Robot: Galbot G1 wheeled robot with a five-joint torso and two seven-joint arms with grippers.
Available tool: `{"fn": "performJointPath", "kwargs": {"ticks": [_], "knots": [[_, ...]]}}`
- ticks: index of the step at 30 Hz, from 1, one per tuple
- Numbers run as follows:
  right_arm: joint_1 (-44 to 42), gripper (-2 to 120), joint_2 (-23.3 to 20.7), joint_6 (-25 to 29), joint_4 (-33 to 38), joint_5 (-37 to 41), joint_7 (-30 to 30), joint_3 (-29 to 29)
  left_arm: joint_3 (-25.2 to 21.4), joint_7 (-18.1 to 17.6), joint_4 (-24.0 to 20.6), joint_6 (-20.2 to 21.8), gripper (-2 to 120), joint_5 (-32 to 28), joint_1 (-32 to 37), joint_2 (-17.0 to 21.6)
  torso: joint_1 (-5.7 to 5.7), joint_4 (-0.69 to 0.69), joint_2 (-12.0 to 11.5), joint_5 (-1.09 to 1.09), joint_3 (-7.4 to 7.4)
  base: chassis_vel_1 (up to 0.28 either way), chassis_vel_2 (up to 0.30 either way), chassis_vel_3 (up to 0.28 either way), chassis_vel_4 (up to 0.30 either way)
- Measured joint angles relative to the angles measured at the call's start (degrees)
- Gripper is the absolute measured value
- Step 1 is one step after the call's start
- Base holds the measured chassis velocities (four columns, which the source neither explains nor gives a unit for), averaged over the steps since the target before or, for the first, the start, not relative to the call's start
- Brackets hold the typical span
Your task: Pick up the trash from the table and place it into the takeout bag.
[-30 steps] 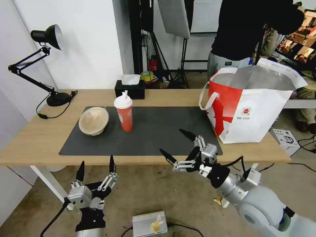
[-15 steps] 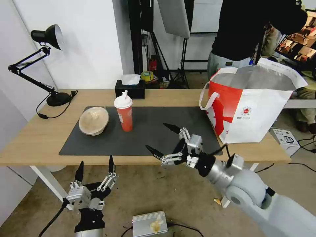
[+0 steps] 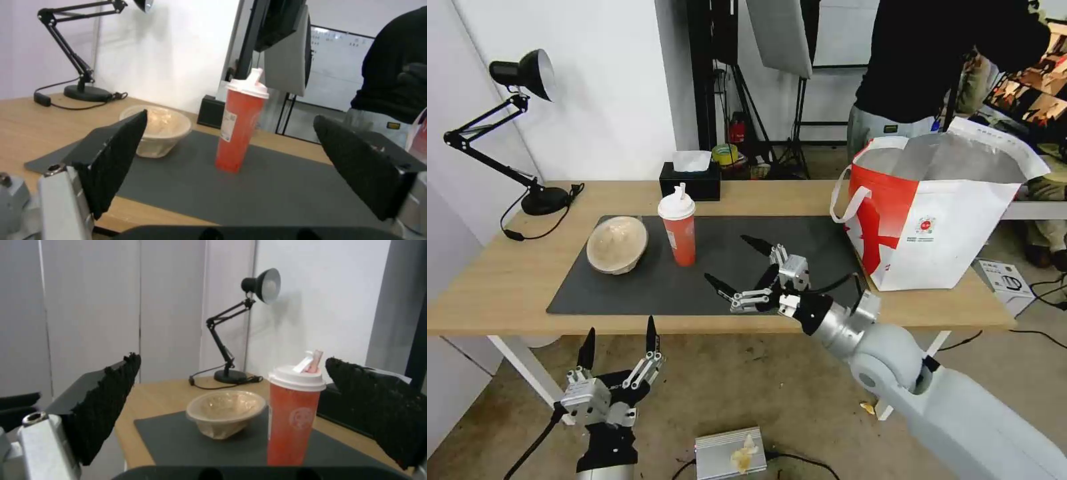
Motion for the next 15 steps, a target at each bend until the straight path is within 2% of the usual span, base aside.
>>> {"fn": "performJointPath", "kwargs": {"ticks": [6,15], "knots": [[0.68,100,4.2,-1.45,-2.54,-2.92,1.74,-0.5,-0.11,0.0,0.02,0.17,100,0.29,0.27,0.0,0.0,0.0,0.0,0.0,0.0,0.0,0.0,0.0,0.0],[2.13,100,6.89,-4.11,-4.64,-5.22,5.89,-0.98,-0.18,0.0,0.03,0.24,100,0.55,0.6,-0.02,0.0,0.0,0.0,0.0,0.0,0.0,0.0,0.0,0.0]]}}
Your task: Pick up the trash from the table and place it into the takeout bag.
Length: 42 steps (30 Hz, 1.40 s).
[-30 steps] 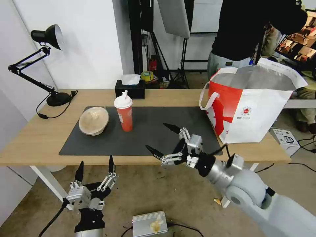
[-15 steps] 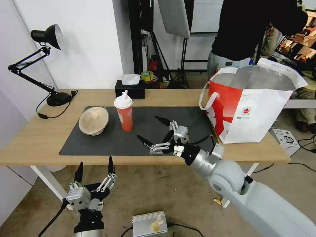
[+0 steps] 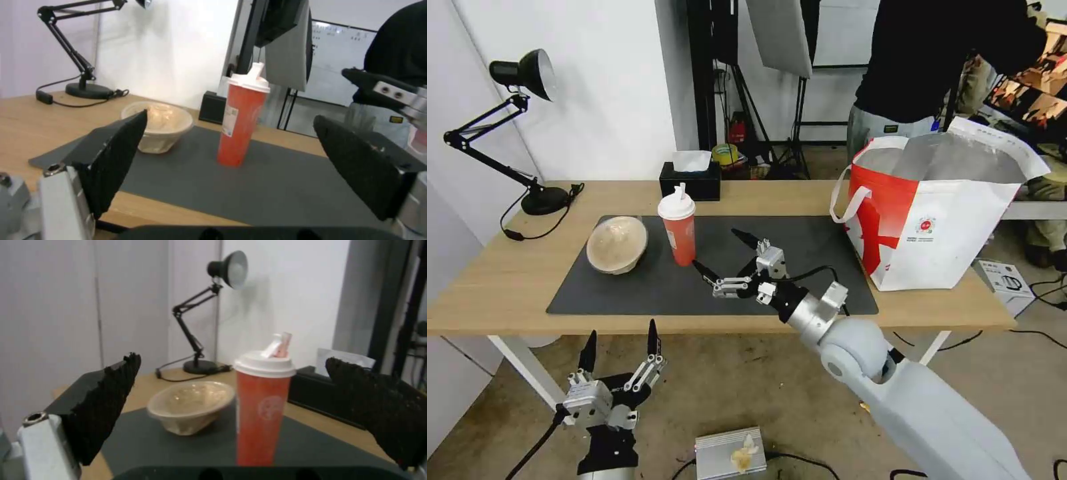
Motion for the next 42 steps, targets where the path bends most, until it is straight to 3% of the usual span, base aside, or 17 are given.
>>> {"fn": "performJointPath", "kwargs": {"ticks": [11,42], "knots": [[1.82,100,4.33,-4.55,-2.76,-1.5,4.04,-0.75,-0.16,-0.08,0.44,0.02,100,0.14,0.0,-0.04,0.0,0.0,0.0,0.0,0.0,0.0,0.0,0.0,0.0],[7.43,100,8.93,-8.23,-10.46,-3.03,4.08,-2.94,0.02,-0.21,1.34,0.13,100,0.03,-0.75,-0.03,0.0,0.0,0.0,0.0,0.0,0.0,0.0,0.0,0.0]]}}
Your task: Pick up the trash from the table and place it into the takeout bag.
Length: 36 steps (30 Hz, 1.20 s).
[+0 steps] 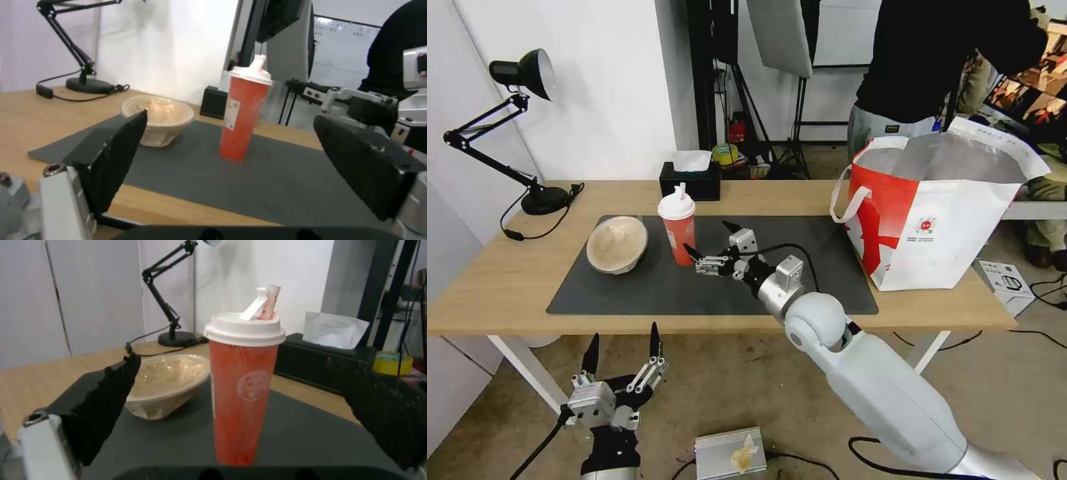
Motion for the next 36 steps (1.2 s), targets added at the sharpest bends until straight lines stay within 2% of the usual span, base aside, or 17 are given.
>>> {"fn": "performJointPath", "kwargs": {"ticks": [17,36], "knots": [[2.13,100,2.7,-1.98,-3.0,-1.05,0.03,-1.51,0.04,-0.08,0.29,0.0,100,-0.11,-0.11,0.02,0.0,0.0,0.0,0.0,0.0,0.0,0.0,0.0,0.0],[4.86,100,7.39,-5.42,-9.5,-2.37,3.43,-1.72,0.03,-0.15,1.37,0.0,100,-0.27,-0.69,0.04,0.0,0.0,0.0,0.0,0.0,0.0,0.0,0.0,0.0]]}}
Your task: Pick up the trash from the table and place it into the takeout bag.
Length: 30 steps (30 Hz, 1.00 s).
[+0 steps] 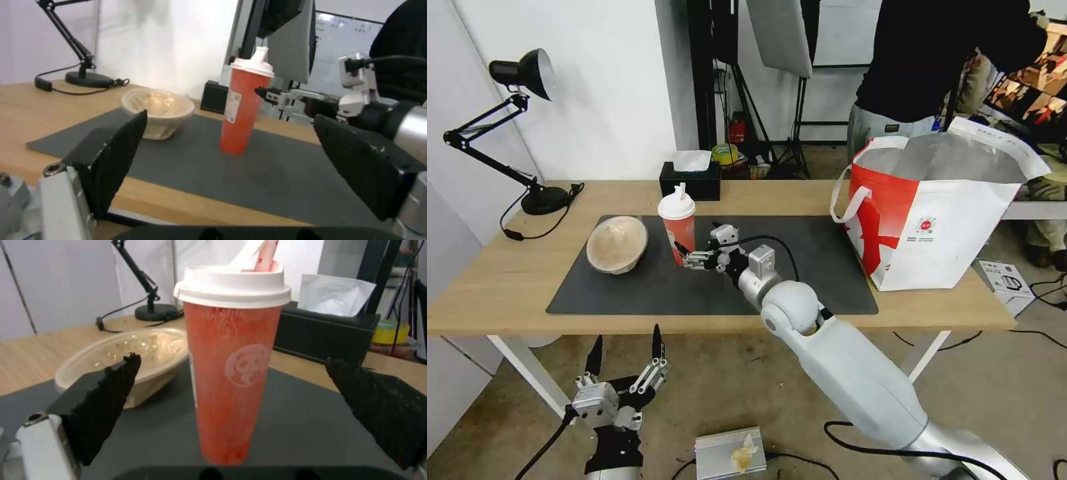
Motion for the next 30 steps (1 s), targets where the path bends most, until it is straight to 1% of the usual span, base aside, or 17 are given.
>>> {"fn": "performJointPath", "kwargs": {"ticks": [9,13,18,21,30], "knots": [[1.55,100,3.17,-0.14,-3.91,-0.18,0.08,-0.07,-0.06,-0.09,0.29,0.0,100,-0.21,-0.26,0.0,0.0,0.0,0.0,0.0,0.0,0.0,0.0,0.0,0.0],[1.65,100,3.91,-0.41,-4.69,-0.57,0.02,-0.11,0.08,-0.2,0.47,0.0,100,-0.26,-0.41,0.0,0.0,0.0,0.0,0.0,-0.01,0.0,0.0,0.0,0.0],[1.79,100,4.21,-0.49,-5.42,-0.76,-0.04,-0.21,0.14,-0.48,0.49,0.0,100,-0.24,-0.48,0.01,0.0,0.01,0.0,0.0,-0.01,0.0,0.0,0.0,0.0],[2.02,100,4.21,-0.79,-5.93,-0.73,-0.23,-0.27,0.33,-1.55,0.5,0.0,100,-0.1,-0.5,0.02,0.0,0.0,0.0,0.0,-0.01,0.0,0.0,0.0,0.0],[2.69,100,4.87,-1.16,-7.12,-0.85,-0.23,-0.27,0.46,-1.64,0.45,-0.04,100,-0.08,-0.44,0.04,0.0,0.0,0.01,0.0,0.0,0.0,0.0,0.0,0.0]]}}
